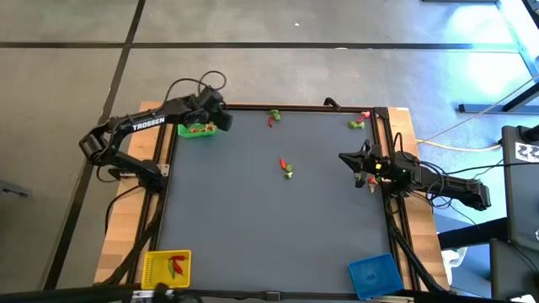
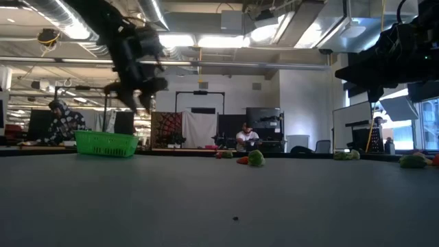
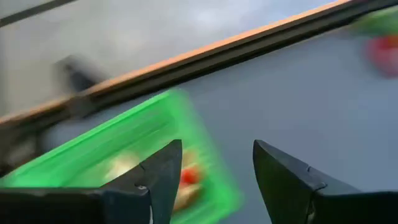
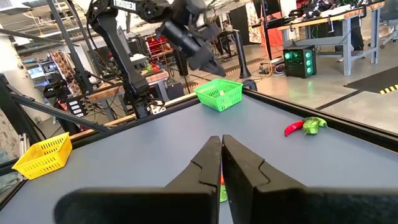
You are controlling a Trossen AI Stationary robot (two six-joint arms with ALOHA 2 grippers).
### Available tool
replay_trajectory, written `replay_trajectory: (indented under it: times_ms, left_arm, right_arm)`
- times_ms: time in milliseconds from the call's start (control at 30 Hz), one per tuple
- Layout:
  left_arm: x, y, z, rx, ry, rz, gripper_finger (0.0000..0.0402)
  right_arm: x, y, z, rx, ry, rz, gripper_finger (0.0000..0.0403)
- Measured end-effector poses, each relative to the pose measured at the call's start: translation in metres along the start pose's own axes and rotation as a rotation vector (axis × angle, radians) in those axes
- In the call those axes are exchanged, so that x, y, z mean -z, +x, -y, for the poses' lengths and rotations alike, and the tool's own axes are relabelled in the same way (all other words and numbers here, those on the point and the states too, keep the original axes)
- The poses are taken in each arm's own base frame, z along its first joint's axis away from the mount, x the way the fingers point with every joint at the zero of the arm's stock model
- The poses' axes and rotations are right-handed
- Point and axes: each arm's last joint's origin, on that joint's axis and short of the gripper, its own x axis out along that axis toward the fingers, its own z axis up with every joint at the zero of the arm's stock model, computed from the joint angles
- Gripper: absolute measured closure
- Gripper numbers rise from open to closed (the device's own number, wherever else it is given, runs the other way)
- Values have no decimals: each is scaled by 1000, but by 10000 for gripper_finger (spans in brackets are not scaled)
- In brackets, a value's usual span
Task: Sort produce into baskets
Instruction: Put the green mushroom into the green bin
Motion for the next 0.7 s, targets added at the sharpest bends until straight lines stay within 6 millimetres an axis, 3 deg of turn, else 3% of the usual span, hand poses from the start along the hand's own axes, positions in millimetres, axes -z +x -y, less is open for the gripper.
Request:
replay_trajectory:
  times_ms: [267,700]
  left_arm:
    - [-5,-19,59,380,121,208,208]
    - [37,-15,147,611,292,279,208]
  right_arm:
    - [0,0,0,0,0,1,386]
    - [0,0,0,-1,0,4,386]
